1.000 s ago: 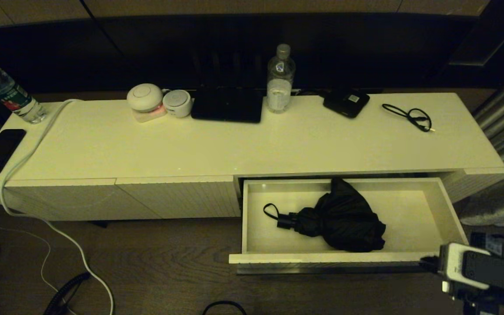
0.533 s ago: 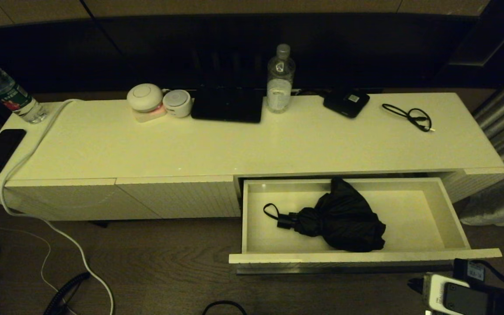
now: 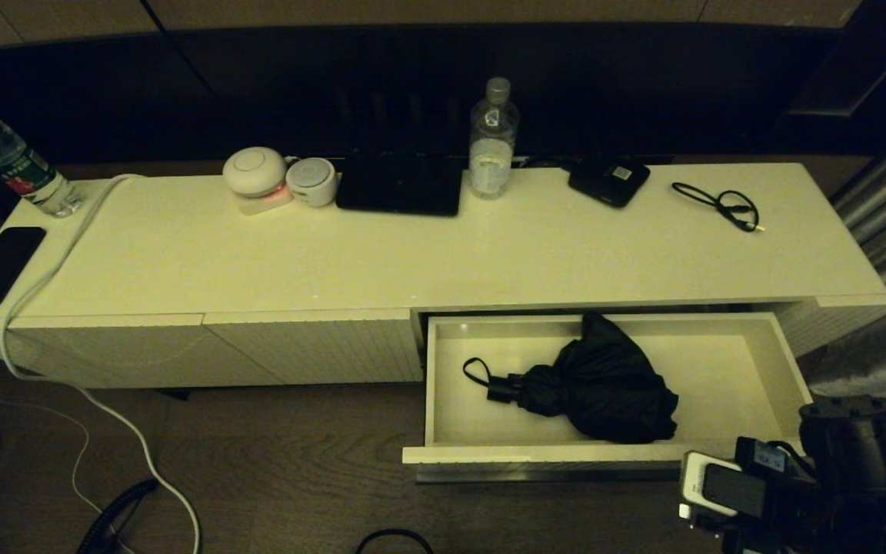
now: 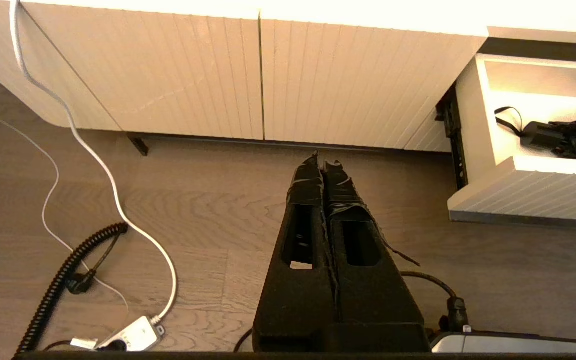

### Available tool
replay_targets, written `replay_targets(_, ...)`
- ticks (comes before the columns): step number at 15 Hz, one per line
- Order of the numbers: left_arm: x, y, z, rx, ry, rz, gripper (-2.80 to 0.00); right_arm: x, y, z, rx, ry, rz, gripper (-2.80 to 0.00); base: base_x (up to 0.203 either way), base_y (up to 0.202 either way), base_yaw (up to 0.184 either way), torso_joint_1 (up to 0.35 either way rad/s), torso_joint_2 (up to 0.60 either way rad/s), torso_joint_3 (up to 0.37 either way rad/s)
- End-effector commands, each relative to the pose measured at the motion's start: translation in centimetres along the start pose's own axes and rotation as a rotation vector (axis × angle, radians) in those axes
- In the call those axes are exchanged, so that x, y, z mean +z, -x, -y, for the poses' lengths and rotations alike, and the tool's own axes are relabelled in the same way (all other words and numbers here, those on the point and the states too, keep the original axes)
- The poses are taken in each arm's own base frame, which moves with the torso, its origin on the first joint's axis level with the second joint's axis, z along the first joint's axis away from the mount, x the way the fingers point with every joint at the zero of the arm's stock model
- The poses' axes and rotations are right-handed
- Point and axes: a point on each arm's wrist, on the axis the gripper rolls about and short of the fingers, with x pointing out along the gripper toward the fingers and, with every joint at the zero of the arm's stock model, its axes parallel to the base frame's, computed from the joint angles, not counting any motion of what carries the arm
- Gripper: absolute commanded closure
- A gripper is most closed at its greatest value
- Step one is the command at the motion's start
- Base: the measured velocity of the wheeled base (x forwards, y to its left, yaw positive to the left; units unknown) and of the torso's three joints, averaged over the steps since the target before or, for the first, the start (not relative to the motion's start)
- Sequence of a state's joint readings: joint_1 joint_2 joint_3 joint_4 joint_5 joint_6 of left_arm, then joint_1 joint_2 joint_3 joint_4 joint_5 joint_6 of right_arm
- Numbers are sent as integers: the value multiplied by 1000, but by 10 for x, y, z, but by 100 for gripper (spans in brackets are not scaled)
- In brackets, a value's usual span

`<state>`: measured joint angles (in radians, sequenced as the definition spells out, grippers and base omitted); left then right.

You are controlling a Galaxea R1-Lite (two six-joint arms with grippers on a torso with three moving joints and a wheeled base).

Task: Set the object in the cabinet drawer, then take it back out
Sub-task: Close the drawer

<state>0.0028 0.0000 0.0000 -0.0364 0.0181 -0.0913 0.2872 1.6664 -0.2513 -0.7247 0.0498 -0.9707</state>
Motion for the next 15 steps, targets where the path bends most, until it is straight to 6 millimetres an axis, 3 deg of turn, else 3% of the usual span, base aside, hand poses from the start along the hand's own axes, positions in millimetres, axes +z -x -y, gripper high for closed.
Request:
replay_targets(1,0,0,0,0,1,2,0,-4,-26,-5,42,-19,-44,0,0,0,0,0,0,0)
replay_targets(7,0,0,0,0,1,2,0,2,-52,-2,-103,-60,-24,0,0,0,0,0,0,0)
replay_targets(15,0,0,0,0,1,1,0,13,-56,5,-235,-91,1,0,0,0,0,0,0,0)
